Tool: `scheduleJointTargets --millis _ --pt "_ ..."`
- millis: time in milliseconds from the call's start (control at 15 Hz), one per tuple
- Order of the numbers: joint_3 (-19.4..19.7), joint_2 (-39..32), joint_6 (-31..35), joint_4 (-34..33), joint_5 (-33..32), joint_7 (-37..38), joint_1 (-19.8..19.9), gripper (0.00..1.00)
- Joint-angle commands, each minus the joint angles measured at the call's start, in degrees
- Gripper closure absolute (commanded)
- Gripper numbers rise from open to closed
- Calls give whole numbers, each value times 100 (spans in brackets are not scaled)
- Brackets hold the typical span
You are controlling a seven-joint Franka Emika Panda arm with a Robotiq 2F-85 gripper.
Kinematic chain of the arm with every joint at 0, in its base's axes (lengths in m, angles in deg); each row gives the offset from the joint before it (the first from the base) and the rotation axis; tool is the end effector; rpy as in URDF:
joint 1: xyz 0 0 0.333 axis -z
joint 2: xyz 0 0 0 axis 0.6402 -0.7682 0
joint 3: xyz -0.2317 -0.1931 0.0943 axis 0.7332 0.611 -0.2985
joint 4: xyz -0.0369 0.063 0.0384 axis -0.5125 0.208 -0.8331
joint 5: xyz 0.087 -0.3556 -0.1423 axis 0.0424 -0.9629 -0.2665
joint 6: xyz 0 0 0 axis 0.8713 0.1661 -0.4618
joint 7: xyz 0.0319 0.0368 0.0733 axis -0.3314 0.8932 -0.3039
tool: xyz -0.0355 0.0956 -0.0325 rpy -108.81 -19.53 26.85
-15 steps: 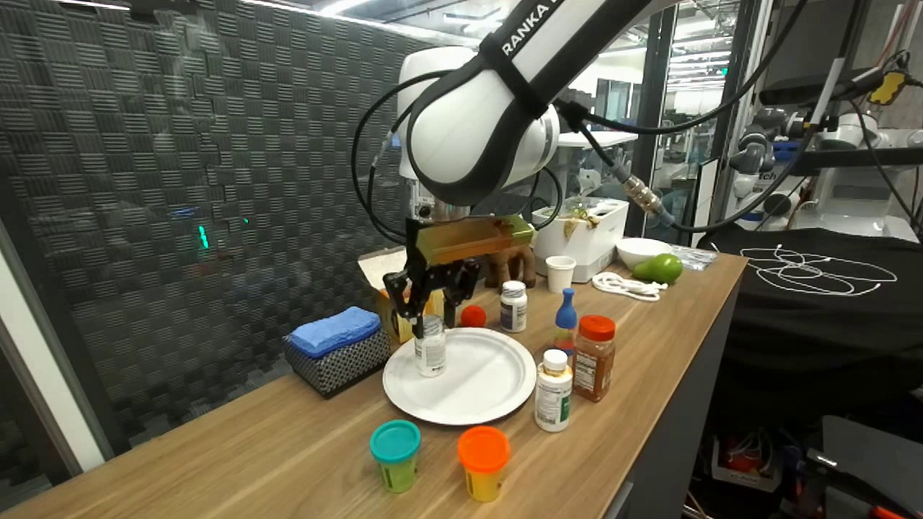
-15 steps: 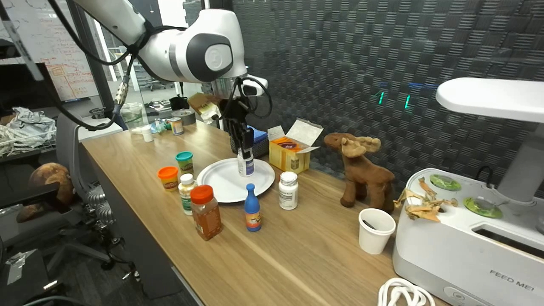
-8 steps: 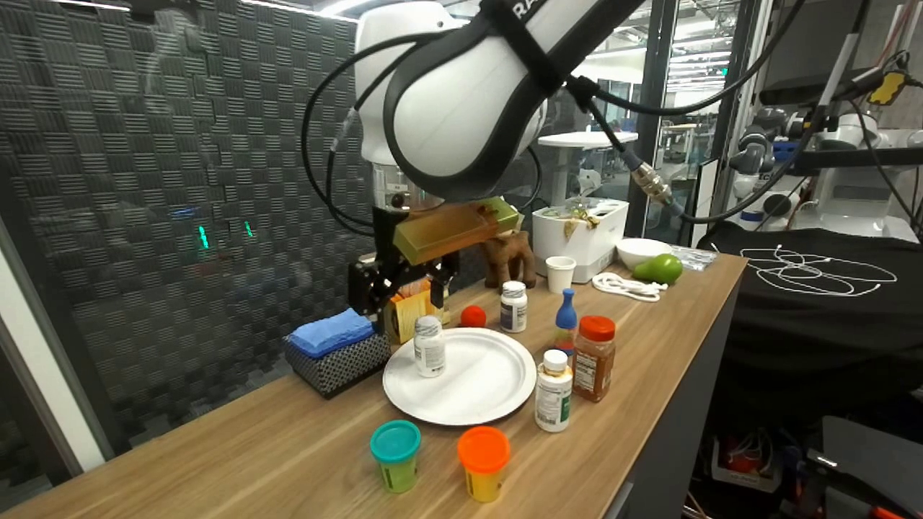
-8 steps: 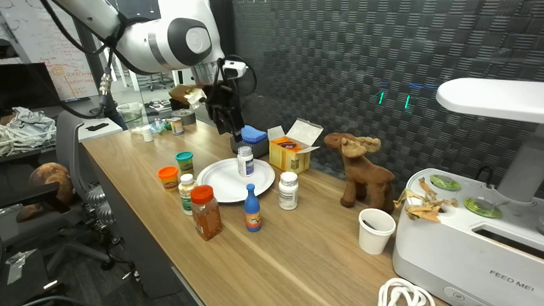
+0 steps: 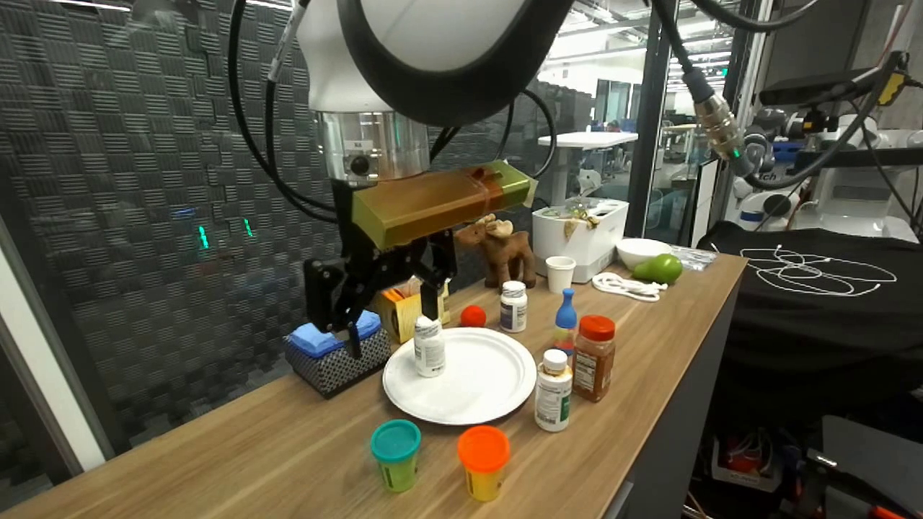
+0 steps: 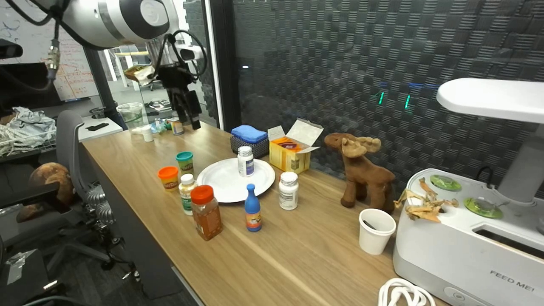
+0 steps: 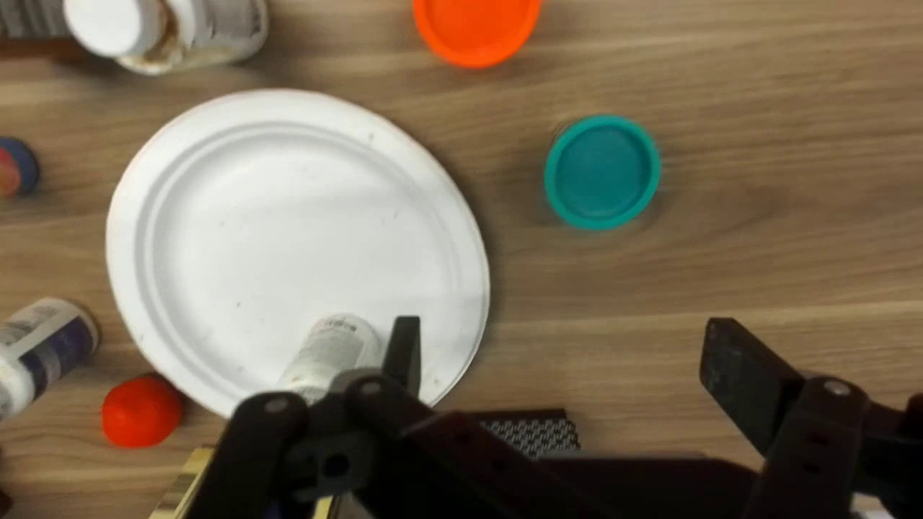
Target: Put all the containers and the orange plushie that are around the white plate on the white plate
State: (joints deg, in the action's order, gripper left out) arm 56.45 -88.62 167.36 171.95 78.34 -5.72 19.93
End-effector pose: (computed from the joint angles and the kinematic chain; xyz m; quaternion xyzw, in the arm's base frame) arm 0.5668 0.2477 0.3511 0.9971 -0.0389 0.0552 0.0364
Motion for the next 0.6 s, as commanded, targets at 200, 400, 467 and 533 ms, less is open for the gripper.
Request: scheduleJointTargets --millis 200,400,467,533 --pt "-524 -77 420 614 1295 -732 244 0" --pt "-489 -240 609 705 1183 -938 200 0" --pt "-468 -302 654 710 1137 -981 192 0" --pt "-451 -352 695 714 1110 -1024 188 0"
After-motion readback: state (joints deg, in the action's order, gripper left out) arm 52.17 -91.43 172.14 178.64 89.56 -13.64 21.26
